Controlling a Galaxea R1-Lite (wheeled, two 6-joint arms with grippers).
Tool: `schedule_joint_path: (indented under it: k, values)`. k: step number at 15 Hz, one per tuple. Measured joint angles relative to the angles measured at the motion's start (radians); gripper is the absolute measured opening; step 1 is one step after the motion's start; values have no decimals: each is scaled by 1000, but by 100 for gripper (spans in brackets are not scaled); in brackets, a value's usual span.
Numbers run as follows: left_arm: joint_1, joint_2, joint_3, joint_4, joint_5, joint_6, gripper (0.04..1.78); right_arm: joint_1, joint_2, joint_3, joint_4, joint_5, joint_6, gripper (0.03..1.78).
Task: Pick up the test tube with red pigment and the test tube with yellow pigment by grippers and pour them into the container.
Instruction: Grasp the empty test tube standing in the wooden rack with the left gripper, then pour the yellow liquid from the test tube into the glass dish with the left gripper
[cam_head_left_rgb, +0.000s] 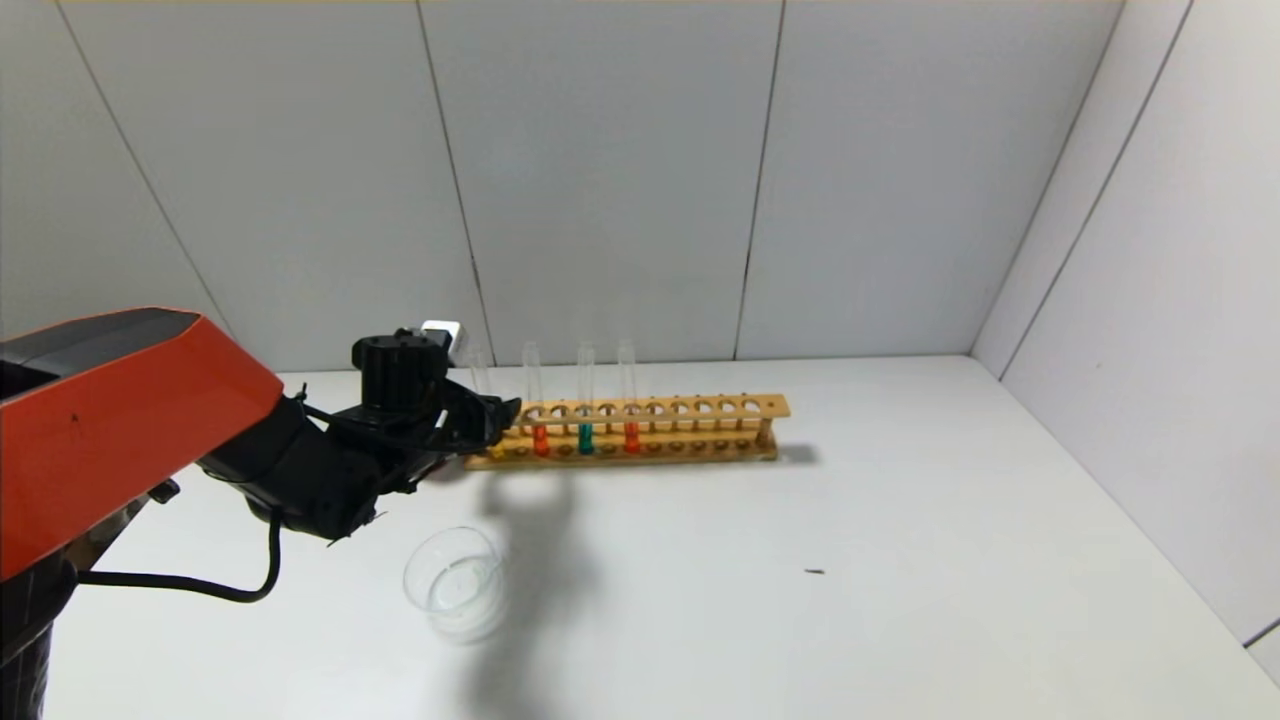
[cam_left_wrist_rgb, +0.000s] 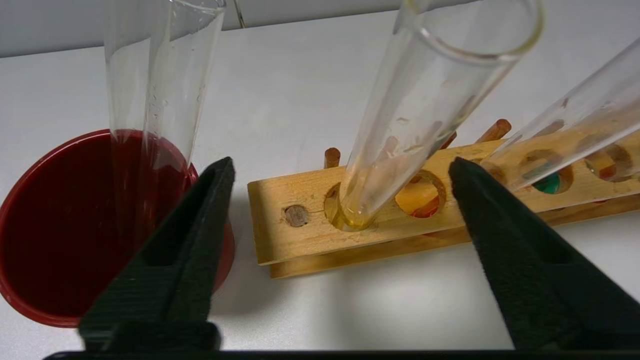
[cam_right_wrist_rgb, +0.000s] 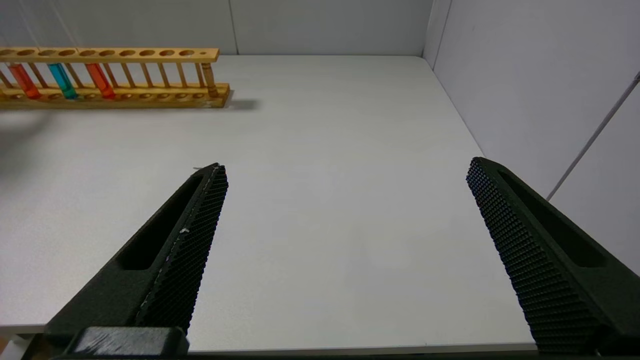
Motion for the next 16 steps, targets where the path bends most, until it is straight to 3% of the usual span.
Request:
schedule_joint_path:
  k: [5, 7, 16]
  values:
    - [-2, 3, -2, 2, 0, 3, 58, 0, 0, 0, 0, 0, 0, 175]
    - [-3, 3, -4, 2, -2, 3, 33, 0, 0, 0, 0, 0, 0, 175]
    - [-9, -72, -5, 33, 1, 20, 30, 0, 0, 0, 0, 0, 0, 175]
